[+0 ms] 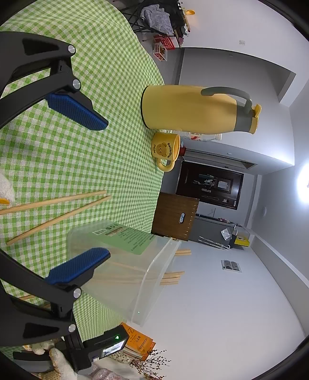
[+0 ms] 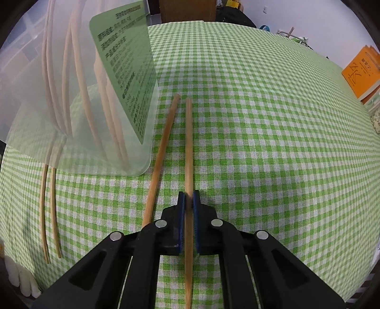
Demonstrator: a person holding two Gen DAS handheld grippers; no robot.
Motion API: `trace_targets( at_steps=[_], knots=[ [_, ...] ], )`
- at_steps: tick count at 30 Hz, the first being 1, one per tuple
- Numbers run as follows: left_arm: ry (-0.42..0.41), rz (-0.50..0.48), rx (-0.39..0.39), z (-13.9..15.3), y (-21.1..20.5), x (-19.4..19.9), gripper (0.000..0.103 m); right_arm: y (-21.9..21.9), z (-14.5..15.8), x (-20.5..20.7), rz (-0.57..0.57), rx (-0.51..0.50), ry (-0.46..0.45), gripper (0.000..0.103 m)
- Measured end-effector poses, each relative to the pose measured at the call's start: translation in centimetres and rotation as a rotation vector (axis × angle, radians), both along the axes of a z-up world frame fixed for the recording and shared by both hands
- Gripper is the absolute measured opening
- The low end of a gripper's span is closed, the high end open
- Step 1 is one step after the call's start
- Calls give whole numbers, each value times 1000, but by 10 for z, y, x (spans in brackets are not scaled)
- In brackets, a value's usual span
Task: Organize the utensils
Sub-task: 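Lift the chopstick upright with the right gripper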
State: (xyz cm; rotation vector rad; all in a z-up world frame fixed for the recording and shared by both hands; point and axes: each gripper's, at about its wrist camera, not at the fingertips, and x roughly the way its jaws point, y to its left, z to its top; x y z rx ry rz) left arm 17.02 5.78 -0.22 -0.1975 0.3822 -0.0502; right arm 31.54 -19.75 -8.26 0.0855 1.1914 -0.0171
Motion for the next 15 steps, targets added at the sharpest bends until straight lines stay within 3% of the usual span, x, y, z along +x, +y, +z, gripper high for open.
trace_targets(
  at_steps=[6, 12, 15],
  knots=[
    [6, 5, 0, -1, 1, 3, 96, -10, 27, -26, -3, -12, -181, 7],
    [11, 7, 1, -4, 1, 5, 96, -25, 56, -65, -38, -53, -438, 7],
    [17, 7, 3, -6, 1, 7, 96, -34, 62, -79, -66, -50, -521, 7]
  ],
)
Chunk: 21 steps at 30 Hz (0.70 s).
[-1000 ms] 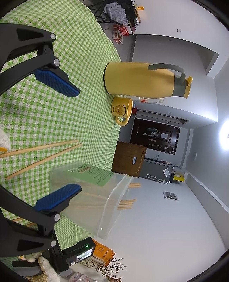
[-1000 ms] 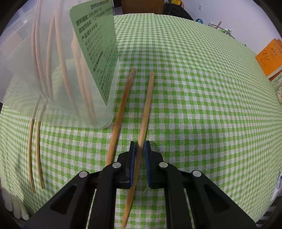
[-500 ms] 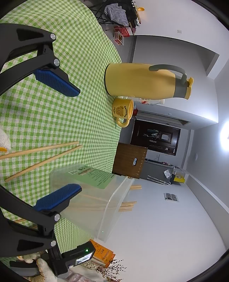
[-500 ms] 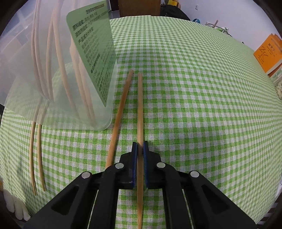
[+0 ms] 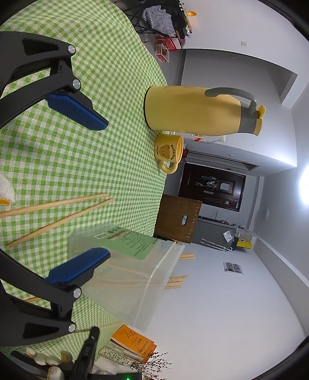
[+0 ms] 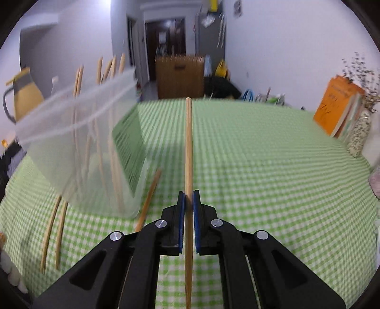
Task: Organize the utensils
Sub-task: 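Lift the chopstick upright with the right gripper, then lower the left gripper onto another wooden chopstick and close it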
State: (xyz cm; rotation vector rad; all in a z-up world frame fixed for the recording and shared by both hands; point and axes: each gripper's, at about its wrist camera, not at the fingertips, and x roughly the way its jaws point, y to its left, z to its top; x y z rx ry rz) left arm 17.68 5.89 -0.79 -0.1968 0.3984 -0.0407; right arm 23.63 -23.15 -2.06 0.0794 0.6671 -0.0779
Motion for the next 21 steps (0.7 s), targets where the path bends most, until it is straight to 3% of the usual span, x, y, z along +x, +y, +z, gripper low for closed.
trace_targets(
  at_steps=[10, 21],
  knots=[
    [20, 36, 29, -3, -2, 8, 96, -39, -1, -30, -76, 32, -281, 7],
    [108, 3, 75, 6, -20, 15, 96, -36, 6, -27, -49, 15, -356, 7]
  ],
)
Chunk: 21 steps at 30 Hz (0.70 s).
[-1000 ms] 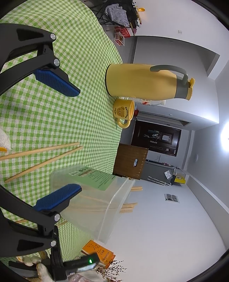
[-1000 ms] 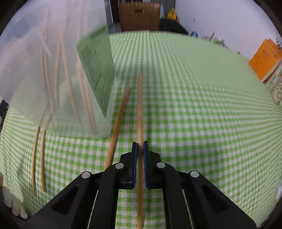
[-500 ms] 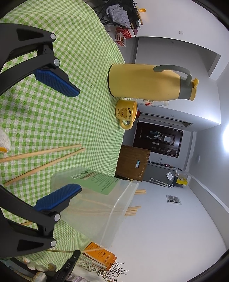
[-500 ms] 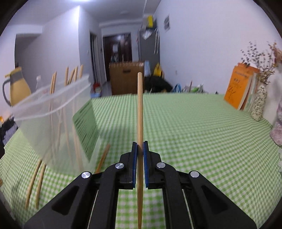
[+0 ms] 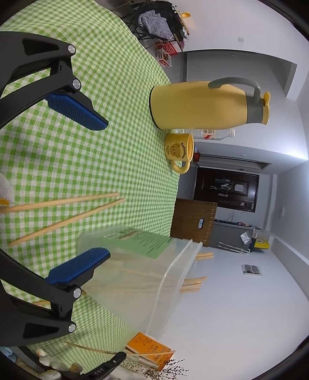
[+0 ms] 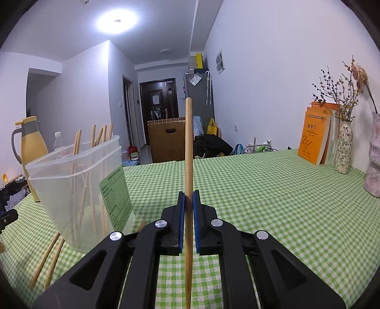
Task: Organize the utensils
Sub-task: 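Lower the left gripper onto another wooden chopstick and close it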
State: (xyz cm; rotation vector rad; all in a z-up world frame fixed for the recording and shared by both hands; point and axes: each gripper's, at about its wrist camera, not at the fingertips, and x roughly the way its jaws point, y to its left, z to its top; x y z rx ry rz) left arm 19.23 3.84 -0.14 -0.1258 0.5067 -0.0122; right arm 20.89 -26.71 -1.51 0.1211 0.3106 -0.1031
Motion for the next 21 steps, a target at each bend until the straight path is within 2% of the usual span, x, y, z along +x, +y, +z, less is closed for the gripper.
trace_targets(
  at_steps=[5, 9, 17, 21],
  knots=[
    [-12, 4, 46, 10, -6, -1, 96, 5, -1, -3, 6, -36, -12, 7],
    [10, -4, 52, 18, -7, 2, 96, 7, -1, -5, 8, -44, -16, 7],
    [124, -47, 72, 29, -11, 14, 96, 6, -1, -4, 8, -44, -11, 7],
    [191, -48, 133, 28, -16, 27, 96, 5, -2, -4, 7, -40, -10, 7]
  ],
)
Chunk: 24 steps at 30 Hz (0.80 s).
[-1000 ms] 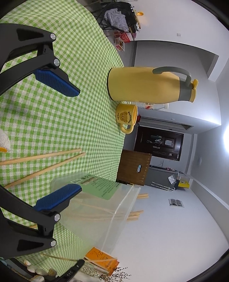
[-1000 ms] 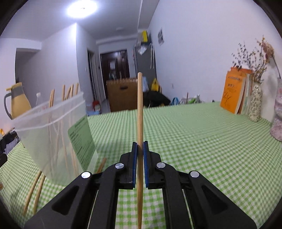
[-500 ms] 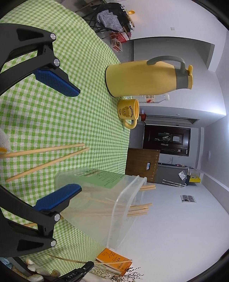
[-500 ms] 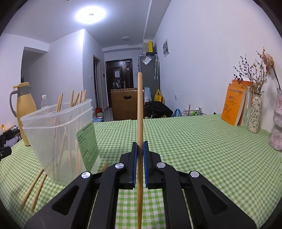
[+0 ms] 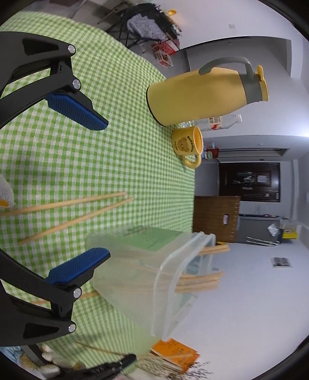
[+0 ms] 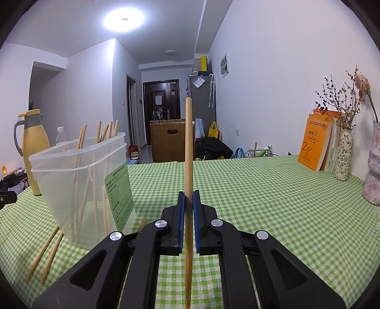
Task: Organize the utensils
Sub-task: 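Lower the left gripper onto another wooden chopstick and close it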
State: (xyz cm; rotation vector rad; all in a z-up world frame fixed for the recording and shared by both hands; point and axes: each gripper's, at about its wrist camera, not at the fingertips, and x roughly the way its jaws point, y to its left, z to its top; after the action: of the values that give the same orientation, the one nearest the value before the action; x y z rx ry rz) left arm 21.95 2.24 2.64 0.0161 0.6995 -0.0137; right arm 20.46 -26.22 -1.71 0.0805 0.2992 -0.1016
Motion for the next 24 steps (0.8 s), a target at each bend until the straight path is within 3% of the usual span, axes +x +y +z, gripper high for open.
trace_targets(
  at_steps=[3, 13, 16, 20, 24],
  knots=[
    [86, -2, -5, -5, 1, 12, 93, 0, 0, 0, 2, -1, 2, 7],
    [418, -5, -59, -44, 3, 55, 61, 0, -2, 1, 10, -6, 12, 7],
    [457, -15, -47, -56, -2, 61, 52, 4, -3, 1, 20, -18, 16, 7],
    [539, -17, -40, -75, -6, 69, 30, 7, -3, 1, 31, -27, 15, 7],
    [567, -29, -29, -83, -12, 72, 20, 5, -3, 2, 36, -14, 22, 7]
  ],
)
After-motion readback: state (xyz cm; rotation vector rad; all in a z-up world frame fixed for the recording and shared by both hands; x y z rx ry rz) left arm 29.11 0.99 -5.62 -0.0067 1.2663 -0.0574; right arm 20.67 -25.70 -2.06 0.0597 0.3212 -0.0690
